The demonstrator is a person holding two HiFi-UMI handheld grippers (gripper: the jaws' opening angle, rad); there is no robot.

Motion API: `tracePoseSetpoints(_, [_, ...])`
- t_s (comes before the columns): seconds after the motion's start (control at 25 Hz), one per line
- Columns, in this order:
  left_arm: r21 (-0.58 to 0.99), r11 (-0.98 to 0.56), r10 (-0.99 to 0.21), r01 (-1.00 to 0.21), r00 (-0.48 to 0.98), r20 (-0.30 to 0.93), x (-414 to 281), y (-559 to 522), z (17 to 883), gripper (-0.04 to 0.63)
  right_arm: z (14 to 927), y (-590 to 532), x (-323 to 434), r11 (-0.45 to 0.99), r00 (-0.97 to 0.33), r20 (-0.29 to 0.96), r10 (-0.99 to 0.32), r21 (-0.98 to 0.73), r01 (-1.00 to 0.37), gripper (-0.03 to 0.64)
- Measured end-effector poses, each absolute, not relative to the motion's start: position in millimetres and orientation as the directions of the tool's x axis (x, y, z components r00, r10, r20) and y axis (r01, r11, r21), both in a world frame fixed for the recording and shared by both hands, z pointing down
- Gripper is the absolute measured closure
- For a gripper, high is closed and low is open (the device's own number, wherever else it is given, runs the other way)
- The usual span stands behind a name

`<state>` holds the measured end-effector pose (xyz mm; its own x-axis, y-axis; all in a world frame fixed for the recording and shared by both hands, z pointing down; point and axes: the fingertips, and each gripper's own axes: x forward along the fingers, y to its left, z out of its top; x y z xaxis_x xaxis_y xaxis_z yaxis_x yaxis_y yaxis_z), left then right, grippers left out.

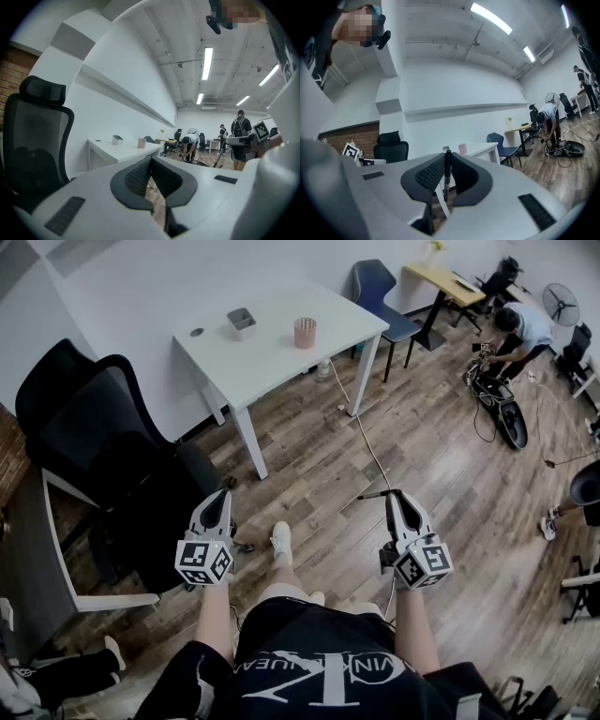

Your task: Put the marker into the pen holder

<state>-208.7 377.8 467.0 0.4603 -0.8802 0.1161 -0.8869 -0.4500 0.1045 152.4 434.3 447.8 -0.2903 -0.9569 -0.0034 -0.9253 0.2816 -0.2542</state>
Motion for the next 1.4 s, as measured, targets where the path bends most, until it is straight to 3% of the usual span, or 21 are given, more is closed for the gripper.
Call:
tracePoseSetpoints(0.8, [0.156,-0.471,-0.861,-0.868,0.491,0.133,-180,193,472,0.58,460,255,159,0.292,-0.317,0.056,-0.947,-0.265,-0.919,0.561])
tracePoseSetpoints(1.4, [0.152,-0.539,-0.817,-0.828,0.558,0.143,-170,57,472,0.579,460,149,158,0.231,-0.26,0.064,-0.964,-0.289,-0.929,0.561])
